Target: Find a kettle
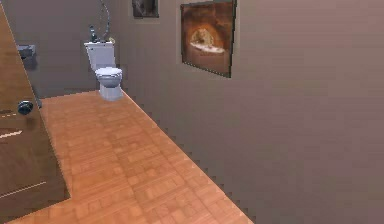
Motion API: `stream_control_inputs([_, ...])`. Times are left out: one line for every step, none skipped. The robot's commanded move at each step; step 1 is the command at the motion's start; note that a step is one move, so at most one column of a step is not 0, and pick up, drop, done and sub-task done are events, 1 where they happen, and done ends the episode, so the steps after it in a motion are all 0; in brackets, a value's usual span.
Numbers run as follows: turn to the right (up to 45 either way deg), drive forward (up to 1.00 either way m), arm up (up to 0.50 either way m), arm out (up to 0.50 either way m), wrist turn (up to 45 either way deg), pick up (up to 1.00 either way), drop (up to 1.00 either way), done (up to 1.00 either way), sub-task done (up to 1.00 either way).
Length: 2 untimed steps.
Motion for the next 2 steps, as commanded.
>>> stream_control_inputs([-6.0, 0.0, 0.0, 0.0, 0.0, 0.0, 0.0, 0.0, 0.0])
stream_control_inputs([0.0, 0.95, 0.0, 0.0, 0.0, 0.0, 0.0, 0.0, 0.0])
